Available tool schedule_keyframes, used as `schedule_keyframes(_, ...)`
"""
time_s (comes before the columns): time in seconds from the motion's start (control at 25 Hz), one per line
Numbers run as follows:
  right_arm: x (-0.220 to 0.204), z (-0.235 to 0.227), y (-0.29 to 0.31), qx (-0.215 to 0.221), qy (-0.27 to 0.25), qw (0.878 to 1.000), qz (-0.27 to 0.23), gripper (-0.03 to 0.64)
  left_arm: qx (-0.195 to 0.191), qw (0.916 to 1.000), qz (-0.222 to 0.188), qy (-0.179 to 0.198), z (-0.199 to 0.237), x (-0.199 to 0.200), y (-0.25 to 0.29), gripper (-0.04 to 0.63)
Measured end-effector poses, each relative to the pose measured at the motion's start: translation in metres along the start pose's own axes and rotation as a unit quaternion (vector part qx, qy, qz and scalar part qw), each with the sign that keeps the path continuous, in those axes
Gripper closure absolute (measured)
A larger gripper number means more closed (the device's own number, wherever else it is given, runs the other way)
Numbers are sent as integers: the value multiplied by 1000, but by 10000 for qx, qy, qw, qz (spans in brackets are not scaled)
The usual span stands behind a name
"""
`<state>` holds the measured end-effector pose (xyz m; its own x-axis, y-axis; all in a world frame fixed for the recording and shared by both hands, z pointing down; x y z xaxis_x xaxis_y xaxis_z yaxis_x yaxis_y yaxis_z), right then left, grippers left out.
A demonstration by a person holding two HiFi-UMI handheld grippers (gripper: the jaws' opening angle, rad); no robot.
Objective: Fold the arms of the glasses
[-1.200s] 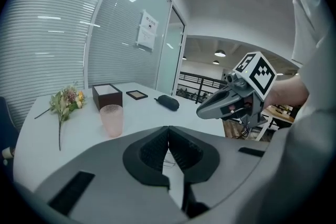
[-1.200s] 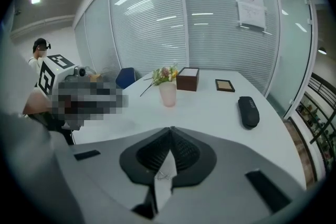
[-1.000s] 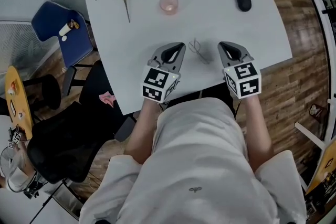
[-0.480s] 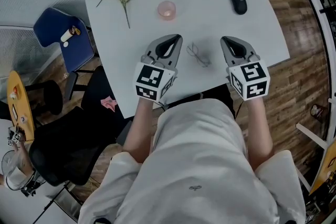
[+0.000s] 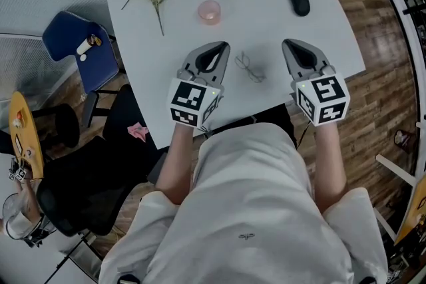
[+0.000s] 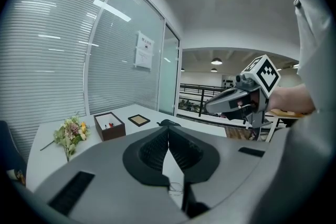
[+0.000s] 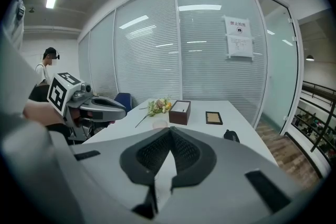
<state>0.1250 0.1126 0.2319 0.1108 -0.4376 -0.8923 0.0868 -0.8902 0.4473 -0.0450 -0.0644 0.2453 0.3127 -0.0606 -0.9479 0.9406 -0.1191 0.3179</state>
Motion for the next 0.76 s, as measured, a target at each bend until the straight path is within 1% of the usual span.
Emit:
schedule_keyframes(0.36,2,9,-3,196,-131,9995,-230,612,19,10000,-37,43,-3,0,-4,575)
schedule_keyframes(0.76,4,10,-1,294,-159,9991,-259,612,48,10000,-15,46,-2,-1,-7,575)
Point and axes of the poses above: the fingertips, and each gripper's own axes: y forward along the fingers, z to its left, x out of its top, the point moved 10 cm from there along -y, backward along the fingers, and after that the axes turned 5 degrees about x, right-handed, at the moved point
